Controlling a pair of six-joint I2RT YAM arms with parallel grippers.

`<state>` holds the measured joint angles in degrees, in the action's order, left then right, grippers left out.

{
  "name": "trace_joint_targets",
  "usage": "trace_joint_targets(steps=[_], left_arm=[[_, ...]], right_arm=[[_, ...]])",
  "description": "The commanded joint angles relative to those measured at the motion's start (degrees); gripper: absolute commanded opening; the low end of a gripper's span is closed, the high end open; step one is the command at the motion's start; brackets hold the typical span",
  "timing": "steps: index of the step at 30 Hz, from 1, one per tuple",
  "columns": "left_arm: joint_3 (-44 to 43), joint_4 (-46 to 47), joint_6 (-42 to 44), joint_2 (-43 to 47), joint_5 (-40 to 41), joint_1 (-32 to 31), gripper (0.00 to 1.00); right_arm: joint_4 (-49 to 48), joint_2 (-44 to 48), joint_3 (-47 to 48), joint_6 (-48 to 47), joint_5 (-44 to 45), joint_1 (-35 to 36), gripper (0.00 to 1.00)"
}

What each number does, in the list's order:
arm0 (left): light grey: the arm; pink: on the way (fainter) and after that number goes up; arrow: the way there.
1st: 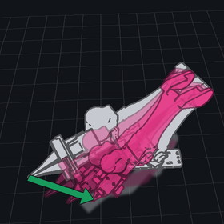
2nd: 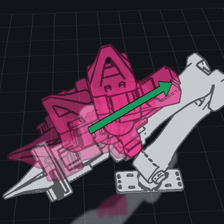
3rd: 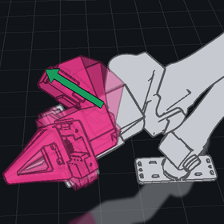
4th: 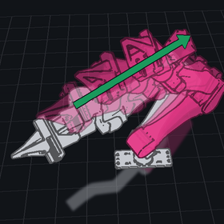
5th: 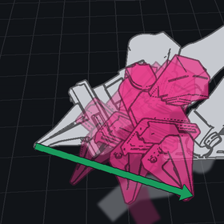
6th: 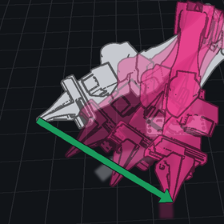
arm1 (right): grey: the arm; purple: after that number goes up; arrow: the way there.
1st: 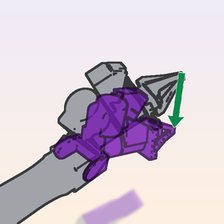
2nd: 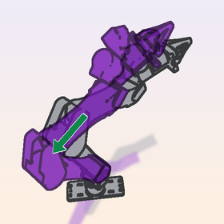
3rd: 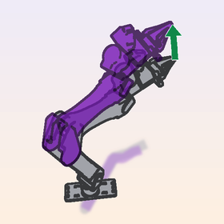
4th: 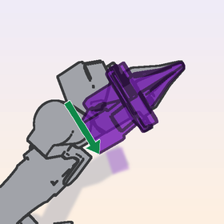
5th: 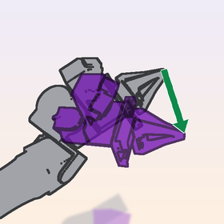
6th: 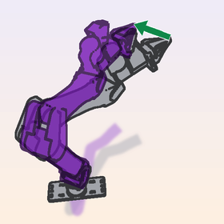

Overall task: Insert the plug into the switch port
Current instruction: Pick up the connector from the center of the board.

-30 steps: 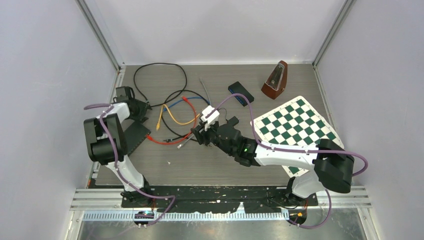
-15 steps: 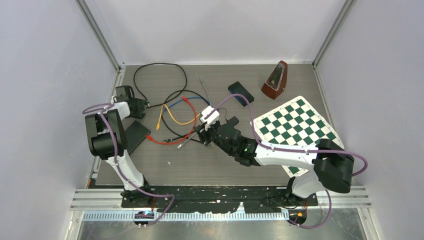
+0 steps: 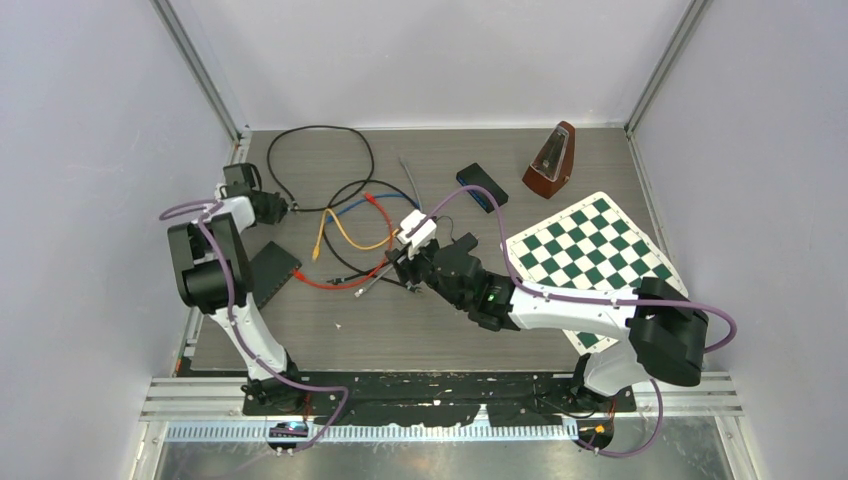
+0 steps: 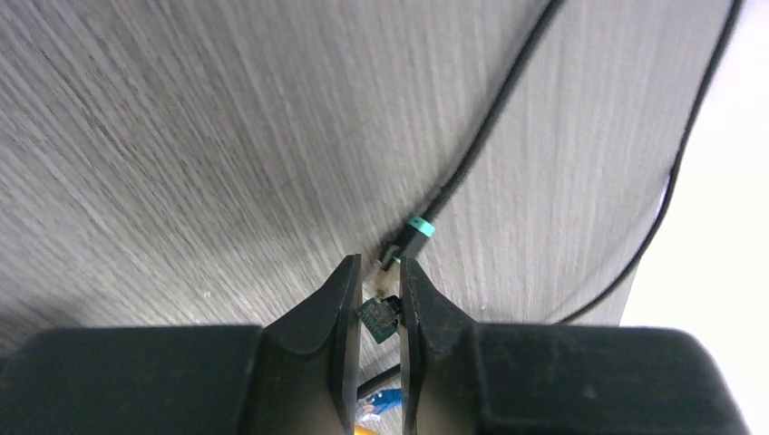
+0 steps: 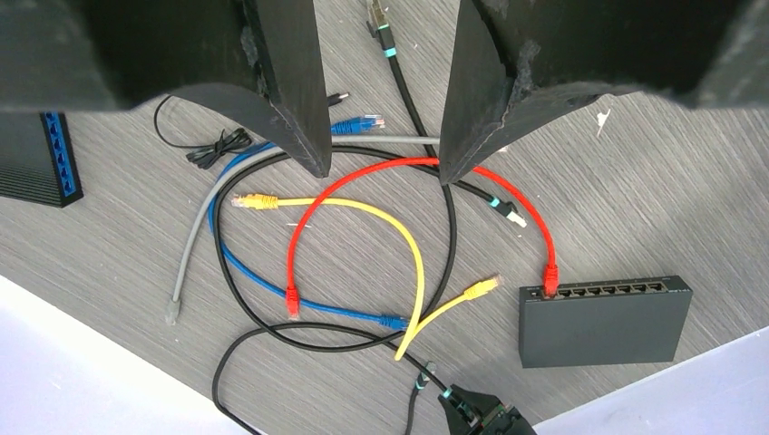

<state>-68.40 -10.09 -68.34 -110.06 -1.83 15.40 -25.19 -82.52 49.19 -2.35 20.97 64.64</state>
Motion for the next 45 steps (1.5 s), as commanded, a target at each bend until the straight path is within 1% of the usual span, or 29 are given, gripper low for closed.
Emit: trace_joint_targets(steps=[1, 4, 7, 9, 11, 13, 17, 20, 23, 24, 25, 27, 30, 31, 32, 33, 34, 35, 36, 37, 38, 40, 45], left_arm=[[-4.9, -1.3, 7.0, 9.8, 0.2, 0.3, 0.00], [-7.7, -4.0, 12.4, 15.3, -0.1, 0.0, 0.00], [-11.0, -7.8, 18.5, 20.3, 1.3, -1.0, 0.00], [-11.5, -7.5, 21.2, 23.4, 0.7, -1.4, 0.00], [-11.2, -6.7, 22.2, 26.1, -0.9, -1.5, 0.00], [-10.9, -4.6, 22.6, 28.4, -4.7, -1.4, 0.00], [-13.4, -4.3, 22.9, 30.7, -12.1, -1.6, 0.00], [-15.8, -4.8, 23.4, 31.2, -16.9, -2.0, 0.00], [-16.9, -2.8, 23.7, 31.9, -23.1, -2.4, 0.00], [-16.9, -1.6, 23.6, 32.2, -24.4, -2.6, 0.00], [-16.9, 0.6, 23.6, 32.7, -27.5, -2.8, 0.00], [-16.3, 4.0, 23.2, 33.5, -31.4, -3.1, 0.00], [-14.5, 8.2, 22.9, 34.7, -37.6, -3.9, 0.00], [-12.5, 12.1, 21.3, 35.1, -40.2, -4.0, 0.00], [-10.0, 16.3, 19.4, 35.6, -42.7, -4.0, 0.00], [-7.3, 21.8, 17.0, 35.9, -45.1, -4.0, 0.00], [-4.7, 26.4, 15.1, 36.1, -46.8, -4.0, 0.00], [-2.6, 29.7, 13.7, 36.1, -49.1, -4.0, 0.00], [-0.9, 32.7, 12.5, 36.1, -50.3, -4.0, 0.00], [0.5, 35.2, 11.9, 35.9, -51.2, -4.0, 0.00], [1.6, 36.3, 11.6, 35.6, -51.9, -4.0, 0.00], [3.1, 38.3, 10.9, 34.9, -53.5, -4.1, 0.00], [3.5, 41.6, 9.5, 34.2, -56.7, -5.0, 0.00]], right_arm=[[-1.9, 3.2, 3.0, -2.7, 0.9, -0.2, 0.54], [-3.0, 6.0, 1.8, -3.6, 3.2, -0.2, 0.54], [-6.3, 9.7, -0.6, -5.0, 5.9, -0.3, 0.54], [-6.3, 11.3, -0.9, -6.0, 6.3, -0.4, 0.54], [-5.9, 12.1, -0.6, -7.3, 6.3, -0.5, 0.54], [-5.0, 12.8, 0.4, -8.8, 6.4, -0.7, 0.54], [-4.2, 14.6, 1.9, -11.9, 6.5, -1.3, 0.55], [-2.8, 15.3, 2.9, -12.7, 5.1, -3.0, 0.55], [-1.2, 16.1, 3.7, -12.7, 3.2, -5.2, 0.56], [-0.6, 16.6, 4.1, -12.7, 1.2, -5.6, 0.56], [-0.2, 16.9, 4.3, -12.8, -0.2, -6.6, 0.57], [1.0, 17.8, 5.5, -13.7, -7.3, -7.9, 0.61], [2.3, 17.8, 8.2, -14.1, -14.2, -9.7, 0.66], [2.6, 16.9, 8.8, -13.2, -17.4, -10.9, 0.67], [2.9, 16.2, 10.6, -12.6, -18.8, -12.4, 0.68], [3.1, 14.6, 12.5, -11.2, -23.2, -13.1, 0.68], [3.1, 13.5, 13.5, -10.5, -25.1, -14.7, 0.69], [2.9, 11.1, 15.7, -9.0, -29.2, -15.5, 0.69], [2.7, 9.7, 16.9, -8.2, -31.2, -17.1, 0.70], [2.7, 6.7, 19.9, -6.8, -35.3, -17.8, 0.72], [2.9, 3.7, 21.7, -6.1, -39.1, -19.1, 0.73], [3.7, -0.4, 26.8, -4.4, -43.4, -20.3, 0.76], [7.6, -9.6, 39.8, -1.3, -48.7, -21.0, 0.76]])
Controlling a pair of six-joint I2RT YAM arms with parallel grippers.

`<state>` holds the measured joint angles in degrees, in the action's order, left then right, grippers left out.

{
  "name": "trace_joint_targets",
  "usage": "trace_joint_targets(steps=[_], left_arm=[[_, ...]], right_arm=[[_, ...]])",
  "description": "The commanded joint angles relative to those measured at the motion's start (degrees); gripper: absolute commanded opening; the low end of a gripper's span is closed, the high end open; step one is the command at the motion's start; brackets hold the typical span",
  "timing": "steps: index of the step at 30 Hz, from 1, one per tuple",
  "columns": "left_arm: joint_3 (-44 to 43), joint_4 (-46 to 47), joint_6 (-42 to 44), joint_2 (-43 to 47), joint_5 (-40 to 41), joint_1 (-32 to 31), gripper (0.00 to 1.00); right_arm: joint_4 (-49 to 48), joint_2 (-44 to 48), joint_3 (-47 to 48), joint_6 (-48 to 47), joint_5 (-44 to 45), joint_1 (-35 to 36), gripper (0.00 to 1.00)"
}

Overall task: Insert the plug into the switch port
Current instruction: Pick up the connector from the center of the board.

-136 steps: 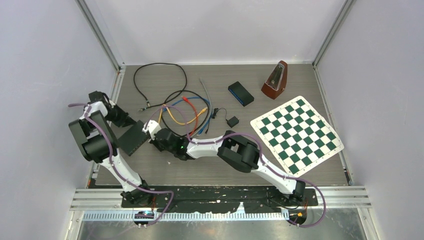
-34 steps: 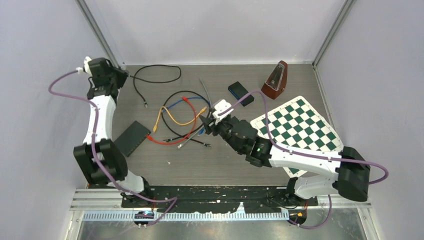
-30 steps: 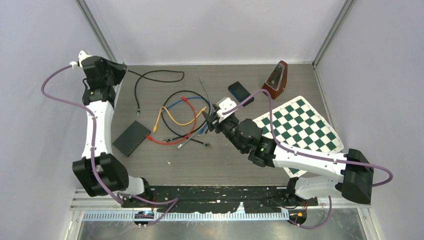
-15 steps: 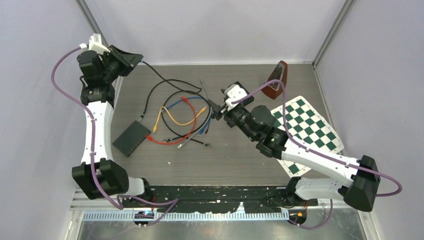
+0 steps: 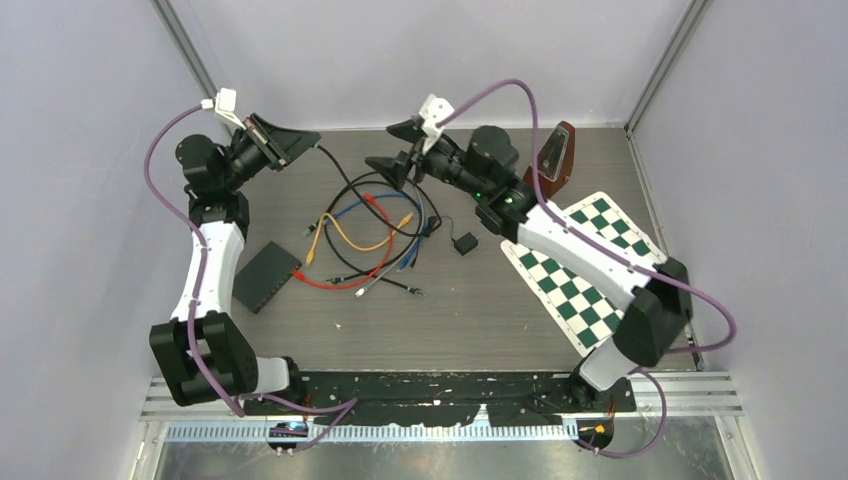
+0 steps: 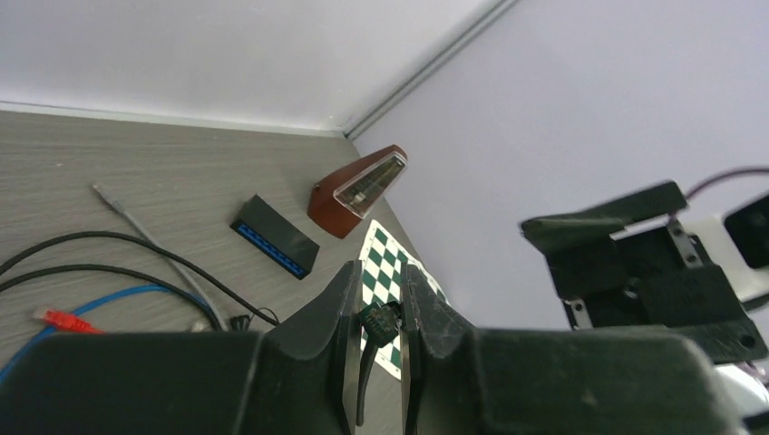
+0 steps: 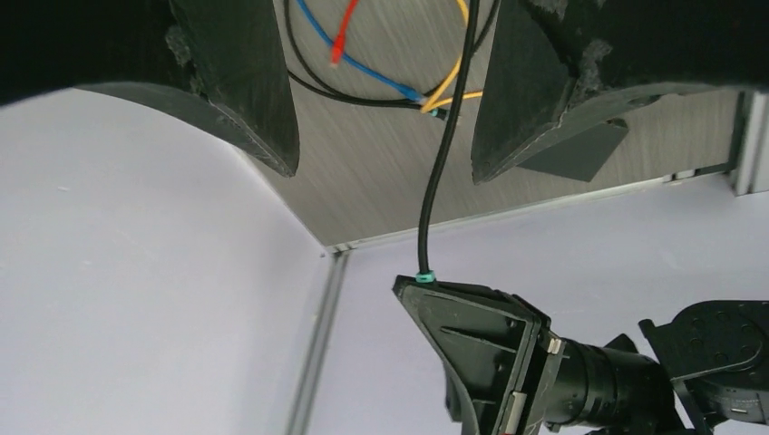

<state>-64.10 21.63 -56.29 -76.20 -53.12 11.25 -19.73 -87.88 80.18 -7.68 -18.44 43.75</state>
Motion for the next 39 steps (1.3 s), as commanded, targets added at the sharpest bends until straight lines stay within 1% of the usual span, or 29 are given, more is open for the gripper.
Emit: trace_joint_targets(steps=[1, 5, 9, 12, 14, 15, 16, 17, 18, 19, 21, 23, 25, 30, 35, 39], left_arm=[[-1.0, 10.4, -2.8, 0.3, -6.1, -1.2, 0.00], [-0.7, 15.2, -6.8, -0.1, -7.9, -1.7, 0.00], [-0.7, 14.7, -6.8, 0.3, -8.8, -2.1, 0.00], [-0.2, 14.6, -6.7, 0.5, -9.5, -2.4, 0.00], [0.0, 14.5, -6.6, 0.4, -9.9, -2.4, 0.00], [0.0, 14.3, -6.5, 0.4, -10.1, -2.5, 0.01], [0.0, 13.7, -6.4, 0.4, -10.2, -2.5, 0.06], [-0.1, 12.9, -6.1, 0.3, -10.3, -2.4, 0.09], [-0.3, 11.9, -5.8, 0.4, -10.1, -2.3, 0.18], [-0.4, 10.7, -5.7, 0.5, -9.8, -2.2, 0.25], [-0.6, 9.2, -5.8, 1.0, -8.8, -2.0, 0.38], [-0.7, 6.8, -5.1, 2.0, -7.4, -1.7, 0.56], [-1.3, 3.6, -3.6, 3.2, -7.0, -1.6, 0.63], [-3.0, -8.5, 3.8, 5.9, -5.1, -1.5, 0.67], [-5.4, -22.8, 12.2, 7.8, -2.1, -1.5, 0.66], [-5.6, -26.6, 14.0, 10.0, 0.0, -1.3, 0.66]], right_arm=[[1.6, -6.6, 10.5, 5.4, -11.2, -0.1, 0.75], [-1.7, -12.8, 14.3, 9.7, -14.6, -0.1, 0.72], [-1.0, -17.8, 19.7, 12.0, -17.5, 0.2, 0.68], [-1.0, -20.0, 21.2, 11.7, -17.8, 1.1, 0.66], [-1.1, -21.2, 22.0, 11.6, -17.3, 1.4, 0.60], [-1.3, -21.5, 22.1, 11.7, -17.0, 1.4, 0.48], [-2.1, -21.7, 21.5, 11.8, -16.4, 1.4, 0.39], [-2.8, -21.7, 21.0, 11.8, -16.1, 1.5, 0.22], [-4.2, -21.4, 19.6, 11.6, -15.7, 1.5, 0.10], [-4.8, -20.8, 18.7, 11.3, -15.2, 1.5, 0.07], [-5.9, -19.7, 16.5, 10.5, -14.0, 1.5, 0.05], [-5.9, -18.7, 14.9, 8.9, -12.8, 1.5, 0.05], [-5.6, -17.6, 13.4, 8.1, -11.8, 1.6, 0.05], [-4.9, -16.2, 11.2, 8.1, -11.7, 1.5, 0.05], [-5.4, -14.5, 8.9, 6.6, -10.8, 1.5, 0.05], [-2.9, -12.4, 7.6, 4.1, -8.4, 1.5, 0.05]])
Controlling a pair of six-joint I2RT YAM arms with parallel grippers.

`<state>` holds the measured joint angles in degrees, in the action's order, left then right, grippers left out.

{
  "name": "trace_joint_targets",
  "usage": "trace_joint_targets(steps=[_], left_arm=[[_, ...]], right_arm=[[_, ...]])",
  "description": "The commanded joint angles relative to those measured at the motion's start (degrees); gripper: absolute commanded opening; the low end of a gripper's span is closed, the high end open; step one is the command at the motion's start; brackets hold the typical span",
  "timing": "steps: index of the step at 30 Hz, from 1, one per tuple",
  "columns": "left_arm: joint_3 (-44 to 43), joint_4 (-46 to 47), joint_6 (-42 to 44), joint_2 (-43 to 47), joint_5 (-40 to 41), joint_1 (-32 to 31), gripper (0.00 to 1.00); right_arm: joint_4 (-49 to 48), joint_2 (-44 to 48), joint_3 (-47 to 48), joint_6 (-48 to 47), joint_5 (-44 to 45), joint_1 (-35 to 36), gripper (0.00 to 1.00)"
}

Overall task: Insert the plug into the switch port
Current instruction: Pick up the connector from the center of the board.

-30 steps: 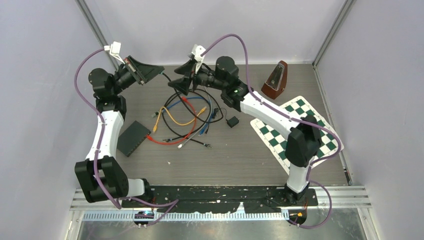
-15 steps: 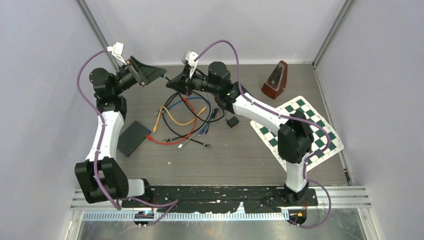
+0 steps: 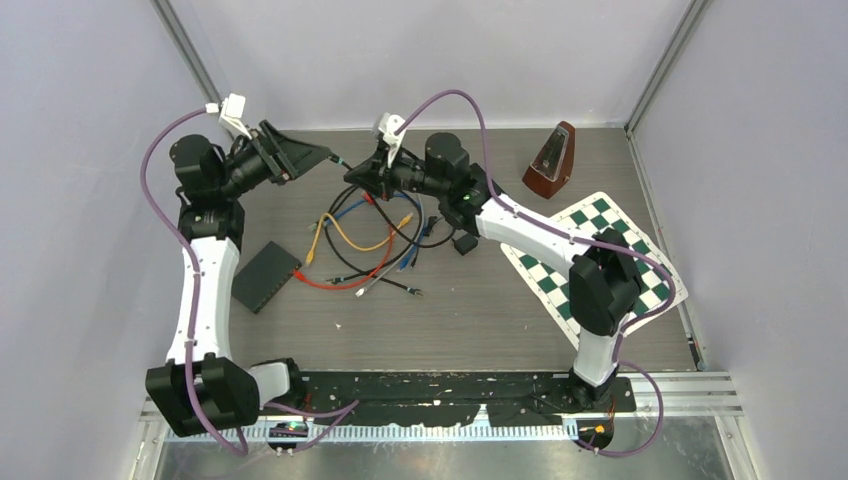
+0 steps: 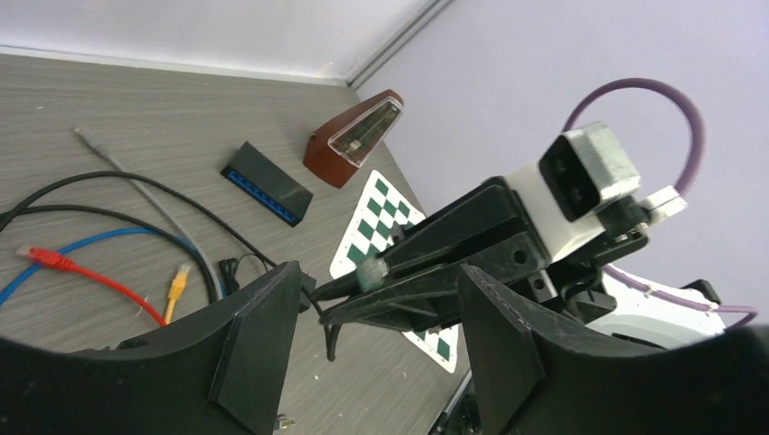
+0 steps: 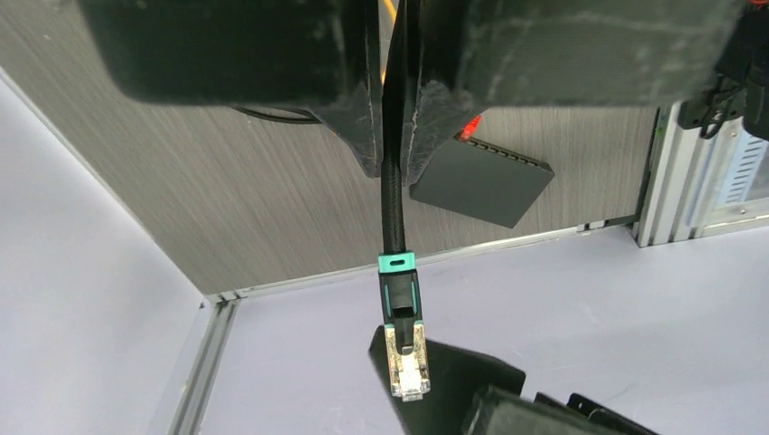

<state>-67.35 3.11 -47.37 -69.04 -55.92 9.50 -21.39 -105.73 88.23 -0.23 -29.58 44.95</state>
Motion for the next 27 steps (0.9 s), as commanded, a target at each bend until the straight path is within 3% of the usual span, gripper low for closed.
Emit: trace_joint_targets(steps=[1, 8, 12, 16, 23, 27], left_arm=[[-2.7, -8.8, 5.0, 3.3, 3.4, 0.4, 0.66], [-2.4, -16.4, 4.7, 9.6, 13.5, 2.1, 0.68], [0.1, -22.6, 7.6, 14.1, 22.7, 3.0, 0.68], [3.1, -26.9, 7.6, 17.0, 29.2, 3.5, 0.69], [11.8, -28.4, 5.0, 22.1, 37.2, 3.5, 0.69], [11.9, -30.2, 6.3, 21.9, 39.1, 3.5, 0.70]], right_arm=[[-0.4, 6.5, -0.4, -4.8, 4.4, 0.3, 0.05], [9.4, 10.9, 4.6, -13.9, 13.2, -0.6, 0.05], [8.4, 10.9, 9.4, -19.7, 14.6, -1.7, 0.05], [7.4, 7.1, 20.2, -25.5, 16.6, -2.9, 0.05], [13.2, -3.8, 49.1, -30.7, 18.5, -4.8, 0.05], [13.2, -2.9, 52.3, -33.8, 18.2, -5.1, 0.05]])
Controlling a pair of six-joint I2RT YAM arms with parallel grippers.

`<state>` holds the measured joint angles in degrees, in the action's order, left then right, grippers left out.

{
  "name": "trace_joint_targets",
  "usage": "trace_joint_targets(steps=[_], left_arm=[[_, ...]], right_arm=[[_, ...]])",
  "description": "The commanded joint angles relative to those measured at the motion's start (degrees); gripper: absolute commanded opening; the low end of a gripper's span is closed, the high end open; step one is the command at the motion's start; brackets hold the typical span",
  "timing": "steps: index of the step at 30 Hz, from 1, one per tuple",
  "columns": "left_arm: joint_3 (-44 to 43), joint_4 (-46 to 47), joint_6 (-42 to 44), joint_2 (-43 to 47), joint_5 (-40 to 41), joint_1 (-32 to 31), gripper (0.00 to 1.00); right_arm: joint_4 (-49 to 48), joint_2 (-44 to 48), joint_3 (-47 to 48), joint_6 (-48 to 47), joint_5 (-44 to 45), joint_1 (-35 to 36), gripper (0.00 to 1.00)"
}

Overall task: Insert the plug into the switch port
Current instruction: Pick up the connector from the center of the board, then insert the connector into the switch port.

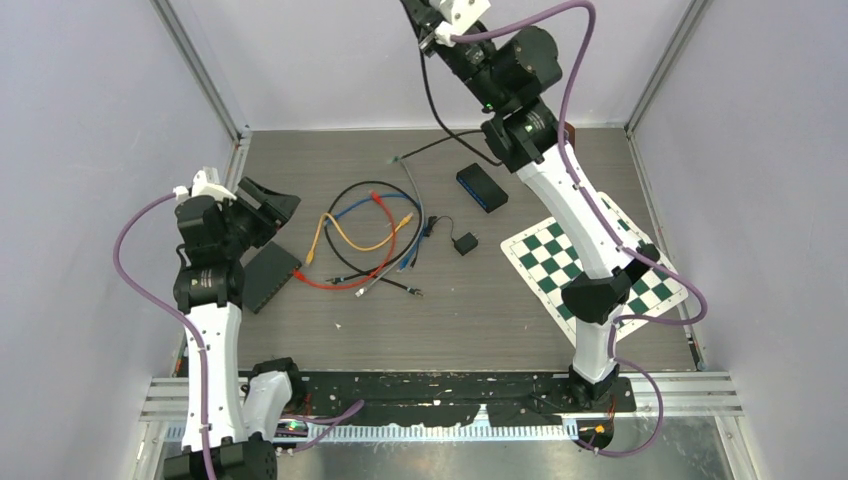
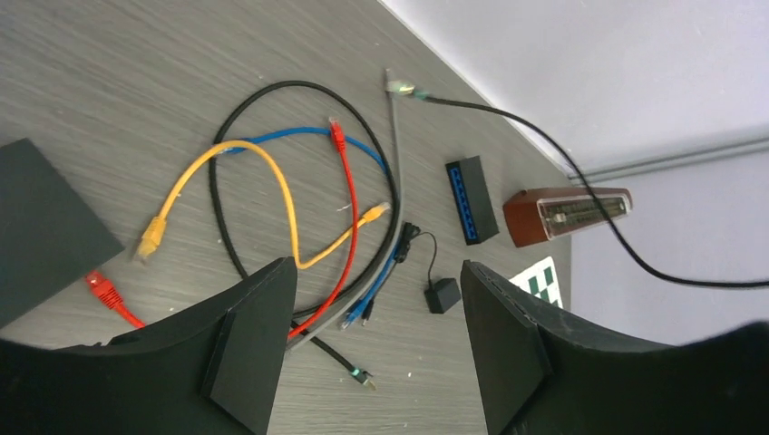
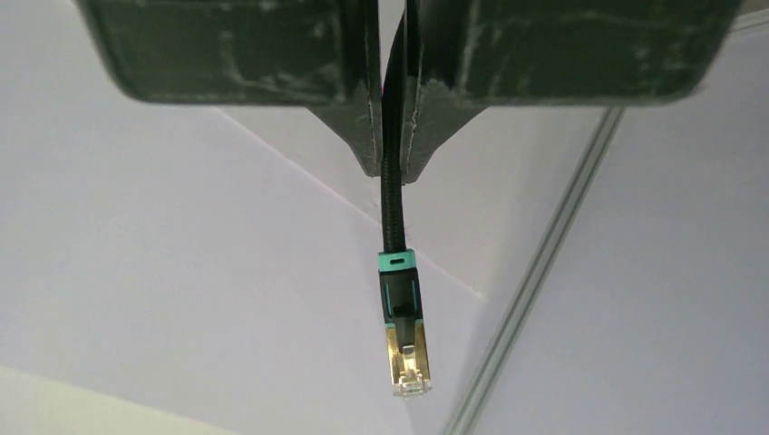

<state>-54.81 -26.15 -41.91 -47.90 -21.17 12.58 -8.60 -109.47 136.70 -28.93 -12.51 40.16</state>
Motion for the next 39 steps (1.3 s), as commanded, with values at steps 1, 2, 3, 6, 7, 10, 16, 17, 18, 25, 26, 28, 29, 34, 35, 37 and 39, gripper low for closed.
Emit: trace_joint_targets(steps=[1, 2, 3, 6, 7, 10, 16, 17, 18, 25, 26, 28, 29, 34, 35, 37, 39], left_arm=[[-0.6, -1.0, 0.8, 0.6, 4.8, 0.4, 0.70], [-0.6, -1.2, 0.7, 0.4, 5.2, 0.4, 0.70], [-0.6, -1.6, 0.6, 0.1, 5.5, 0.4, 0.70], [-0.4, -3.4, -0.2, -0.8, 8.9, 0.4, 0.78], [-0.5, -4.6, -0.5, -1.1, 10.4, 0.5, 0.82], [-0.2, -8.2, -1.7, -1.1, 16.9, 0.7, 0.94], [1.5, -11.5, -2.9, -1.4, 30.6, 1.1, 1.00], [1.4, -11.8, -2.7, -1.7, 31.8, 1.2, 0.99], [1.2, -11.9, -2.5, -2.3, 32.3, 1.5, 0.99], [0.5, -10.1, -0.3, -5.4, 23.0, 5.2, 0.99], [0.8, -9.4, 0.3, -5.5, 19.8, 5.7, 0.97], [1.2, -8.9, 0.5, -5.8, 18.3, 6.5, 0.96], [1.4, -8.5, 0.6, -5.9, 18.8, 7.1, 0.96], [0.6, -8.1, -0.2, -9.7, 23.9, 13.2, 0.97], [0.1, -7.9, 0.7, -10.9, 22.6, 15.0, 0.97], [-0.9, -6.5, 4.7, -14.5, 17.7, 18.1, 0.97], [-2.3, -6.7, 5.1, -18.6, 14.5, 20.1, 0.94]], right_arm=[[0.4, 1.3, 3.9, -5.2, 1.1, -0.3, 0.05], [0.7, 2.3, 4.0, -5.2, 1.1, -0.3, 0.05], [2.2, 2.8, 3.8, -5.2, 1.1, -0.4, 0.05], [4.9, 7.5, -0.6, -2.7, -0.9, -0.3, 0.05], [6.1, 8.8, -5.3, -2.1, -1.4, 0.1, 0.05], [5.7, 18.0, -20.3, -0.3, -1.4, 1.8, 0.05], [-7.0, 30.4, -59.2, 3.2, 2.5, 7.5, 0.05], [-8.2, 30.5, -64.6, 3.8, 3.3, 9.0, 0.05], [-10.4, 30.2, -68.8, 4.3, 4.4, 10.4, 0.05], [-19.0, 18.0, -74.2, 13.5, 9.0, 19.0, 0.05], [-19.5, 14.9, -73.2, 15.8, 10.6, 19.7, 0.05], [-20.2, 10.4, -71.0, 19.0, 12.9, 21.6, 0.05], [-20.4, 8.9, -70.1, 19.8, 14.0, 23.0, 0.05], [-20.5, -0.8, -63.0, 26.1, 20.6, 27.1, 0.05], [-20.0, -2.1, -60.8, 26.7, 21.9, 28.2, 0.05], [-17.8, -5.5, -57.2, 28.3, 22.8, 29.5, 0.05], [-13.8, -9.1, -52.9, 30.5, 23.5, 30.4, 0.05]])
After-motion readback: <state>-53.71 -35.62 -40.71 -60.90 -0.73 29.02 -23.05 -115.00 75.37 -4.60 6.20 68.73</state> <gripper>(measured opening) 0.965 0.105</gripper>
